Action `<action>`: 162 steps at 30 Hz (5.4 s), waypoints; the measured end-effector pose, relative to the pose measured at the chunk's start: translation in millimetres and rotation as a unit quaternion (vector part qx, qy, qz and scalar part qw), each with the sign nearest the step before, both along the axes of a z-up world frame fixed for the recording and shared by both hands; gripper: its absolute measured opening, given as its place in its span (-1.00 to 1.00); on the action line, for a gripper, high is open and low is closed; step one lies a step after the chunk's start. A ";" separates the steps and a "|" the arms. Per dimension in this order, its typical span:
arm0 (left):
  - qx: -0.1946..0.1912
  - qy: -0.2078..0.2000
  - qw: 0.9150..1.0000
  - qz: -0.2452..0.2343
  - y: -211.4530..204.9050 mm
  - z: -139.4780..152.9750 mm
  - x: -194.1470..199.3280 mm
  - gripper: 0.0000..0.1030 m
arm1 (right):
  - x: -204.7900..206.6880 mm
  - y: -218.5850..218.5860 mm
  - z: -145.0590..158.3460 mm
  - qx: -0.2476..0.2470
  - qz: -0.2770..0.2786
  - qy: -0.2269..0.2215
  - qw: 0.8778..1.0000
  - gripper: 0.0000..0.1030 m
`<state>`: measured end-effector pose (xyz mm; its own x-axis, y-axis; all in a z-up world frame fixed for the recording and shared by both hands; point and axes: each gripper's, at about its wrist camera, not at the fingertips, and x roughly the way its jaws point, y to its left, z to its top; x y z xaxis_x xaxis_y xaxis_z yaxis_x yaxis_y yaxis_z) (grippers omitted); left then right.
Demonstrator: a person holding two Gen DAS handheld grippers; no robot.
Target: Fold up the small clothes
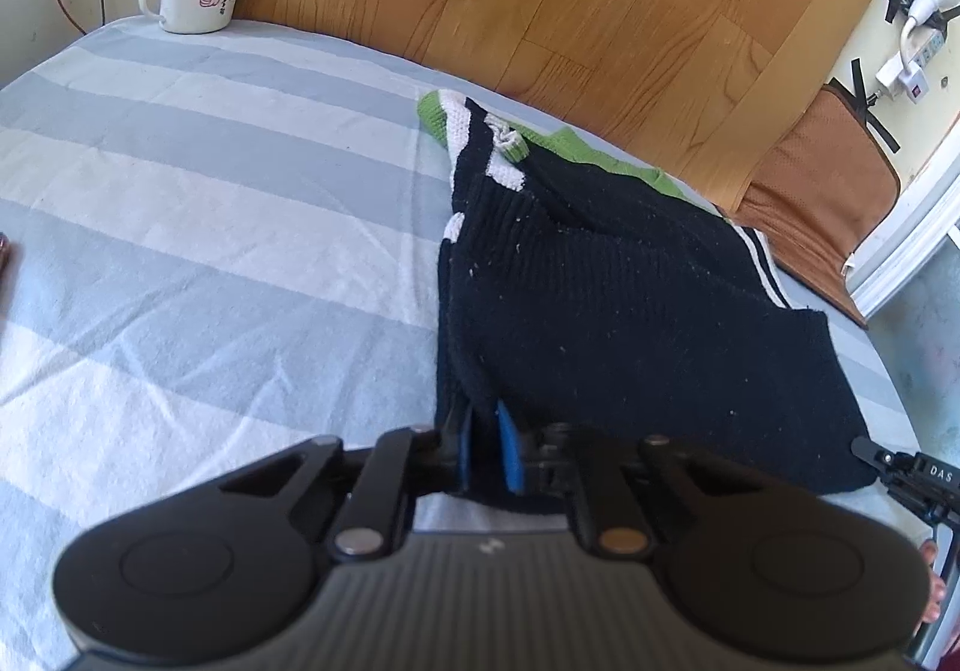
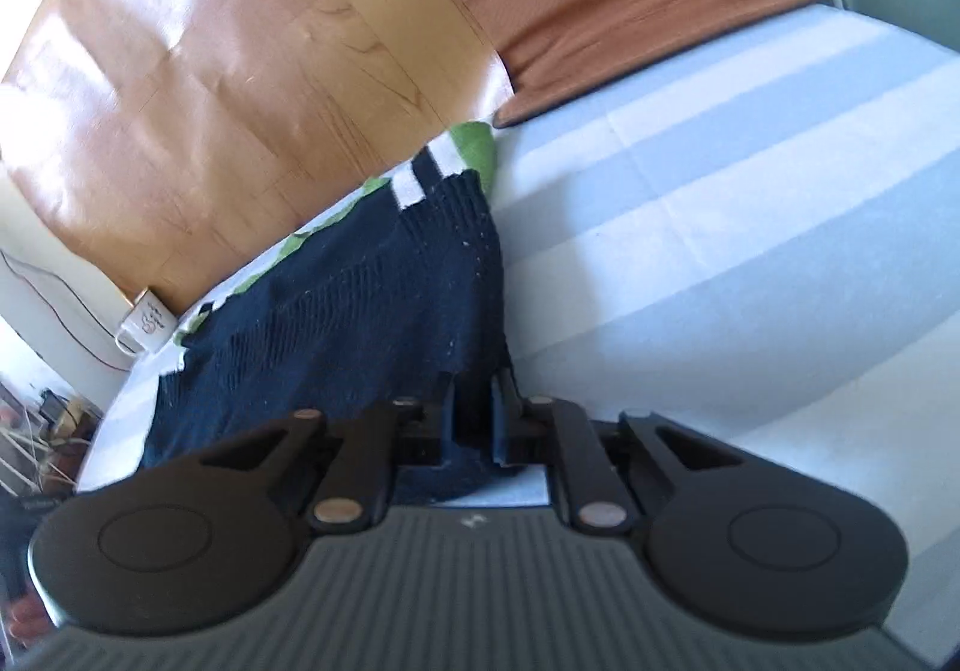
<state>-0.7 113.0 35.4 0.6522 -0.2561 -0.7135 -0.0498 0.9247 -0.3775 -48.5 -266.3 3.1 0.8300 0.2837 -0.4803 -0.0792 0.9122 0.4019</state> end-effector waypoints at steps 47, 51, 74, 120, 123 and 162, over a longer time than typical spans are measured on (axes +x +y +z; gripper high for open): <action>-0.233 0.002 0.969 0.087 36.7 6.5 -45.0 -0.83 | -31.5 12.6 40.2 0.141 0.005 -0.014 0.990 -0.75; -0.231 0.006 0.970 0.077 40.7 8.2 -68.5 -0.83 | -52.2 1.4 25.3 0.152 0.004 0.002 0.988 -0.75; -0.122 -0.128 0.983 0.043 44.7 22.9 -126.7 -0.47 | -52.4 -2.0 44.5 -0.002 -0.042 -0.084 0.996 -0.18; 0.035 -0.138 0.989 -0.043 -21.6 -11.8 -113.5 -0.03 | 8.0 42.3 13.7 0.038 0.011 -0.072 0.997 -0.22; 0.036 -0.138 0.989 -0.044 -21.8 -11.9 -113.4 -0.01 | 7.8 42.3 13.6 0.038 0.011 -0.072 0.997 -0.22; 0.072 -0.085 0.985 -0.129 -59.3 48.7 177.1 0.06 | 235.7 74.9 68.7 -0.076 0.122 0.044 0.989 0.17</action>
